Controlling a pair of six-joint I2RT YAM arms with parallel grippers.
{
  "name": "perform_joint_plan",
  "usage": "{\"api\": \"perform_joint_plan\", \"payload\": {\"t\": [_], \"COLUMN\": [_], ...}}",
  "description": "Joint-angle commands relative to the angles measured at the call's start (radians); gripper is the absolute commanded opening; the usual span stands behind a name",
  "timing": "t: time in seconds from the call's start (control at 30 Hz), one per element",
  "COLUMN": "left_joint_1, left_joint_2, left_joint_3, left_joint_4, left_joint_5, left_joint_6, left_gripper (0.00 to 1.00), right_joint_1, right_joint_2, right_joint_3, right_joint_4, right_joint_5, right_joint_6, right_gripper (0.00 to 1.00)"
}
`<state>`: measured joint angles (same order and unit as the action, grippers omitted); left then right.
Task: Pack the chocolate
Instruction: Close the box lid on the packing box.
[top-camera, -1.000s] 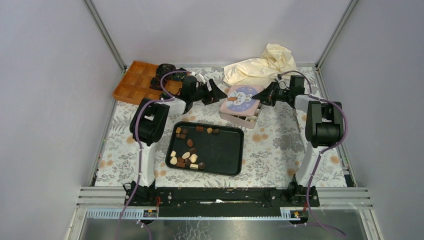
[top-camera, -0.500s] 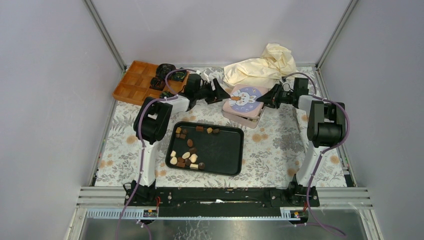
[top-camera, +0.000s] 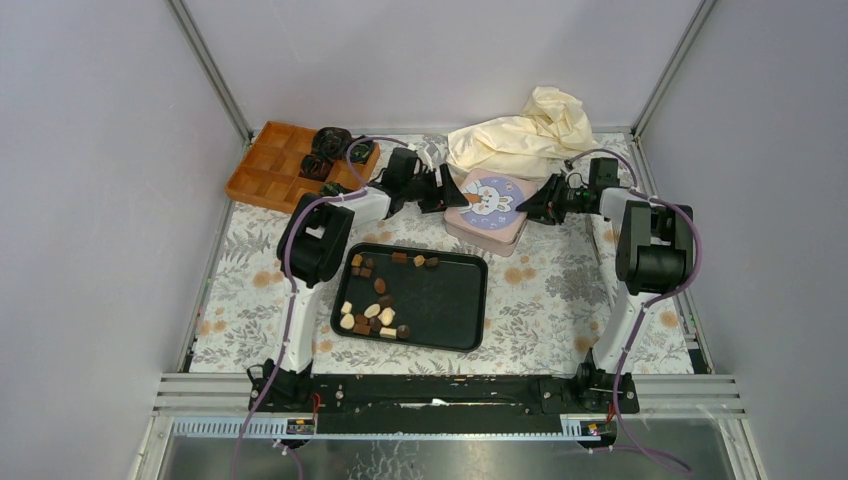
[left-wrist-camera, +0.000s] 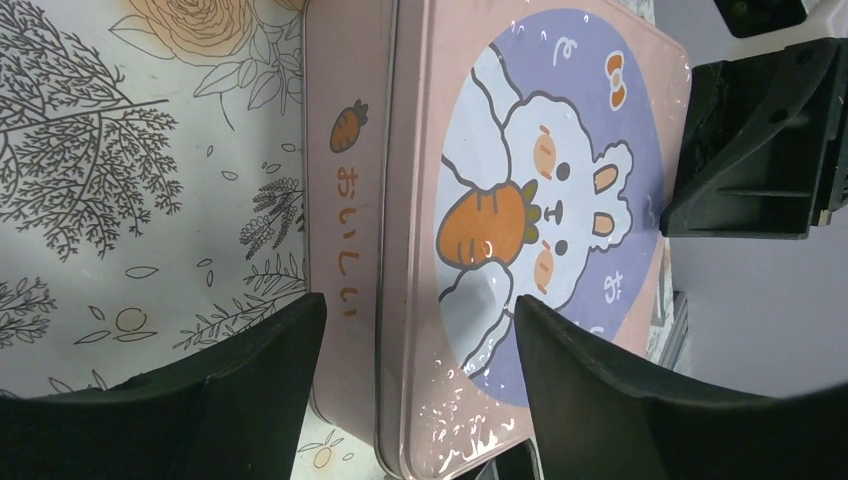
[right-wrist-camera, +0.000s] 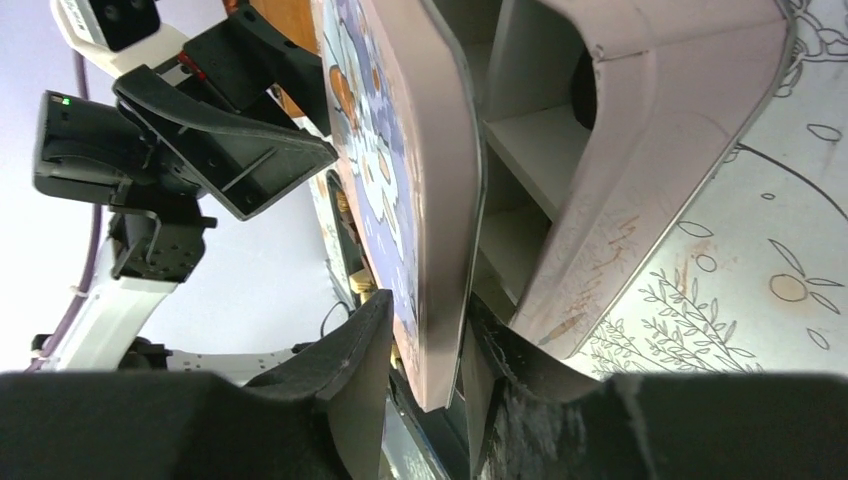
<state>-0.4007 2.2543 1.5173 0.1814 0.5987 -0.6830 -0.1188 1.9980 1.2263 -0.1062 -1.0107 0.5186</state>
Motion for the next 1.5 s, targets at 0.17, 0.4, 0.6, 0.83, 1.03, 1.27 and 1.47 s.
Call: {"api": "perform_joint_plan", "payload": {"t": [0.17, 0.4, 0.6, 0.83, 1.03, 1.27, 1.47], "left_joint_1": [-0.021, -0.03, -0.042, -0.057, -0.07, -0.072, -0.072], "left_joint_2": [0.014, 0.025, 0.032, 0.04, 0.041, 0.04, 0.044], "left_joint_3": [0.078, 0.107, 0.118, 0.133, 0.138, 0.124, 0.128], "left_joint_4": [-0.111, -0.14, -0.151, -0.167, -0.18, -0.203, -0.218], "left_joint_5": [-0.044, -0.054, -0.056, -0.06, -0.078, -0.086, -0.095], "left_joint_6": [0.08, 0.092, 0.093, 0.09, 0.098, 0.093, 0.095], "left_gripper": [0.76, 0.76, 0.76, 0.77, 0.77, 0.77, 0.8], "right_joint_1": [-0.016, -0.039, -0.038, 0.009, 0.041, 0.032, 0.018], "right_joint_2": [-0.095, -0.145, -0.111, -0.019, 0.018, 0.042, 0.054], "right_joint_3": [0.068, 0.067, 0.071, 0.148, 0.194, 0.198, 0.209], "right_joint_4": [-0.184, -0.25, -0.258, -0.29, -0.344, -0.367, -0.383], "right_joint_5": [0.069, 0.084, 0.104, 0.127, 0.232, 0.279, 0.299], "right_joint_6": [-0.185, -0.276, -0.297, -0.31, -0.339, -0.367, -0.404], "right_gripper": [0.4, 0.48, 0.61, 0.6, 0.41, 0.26, 0.27]}}
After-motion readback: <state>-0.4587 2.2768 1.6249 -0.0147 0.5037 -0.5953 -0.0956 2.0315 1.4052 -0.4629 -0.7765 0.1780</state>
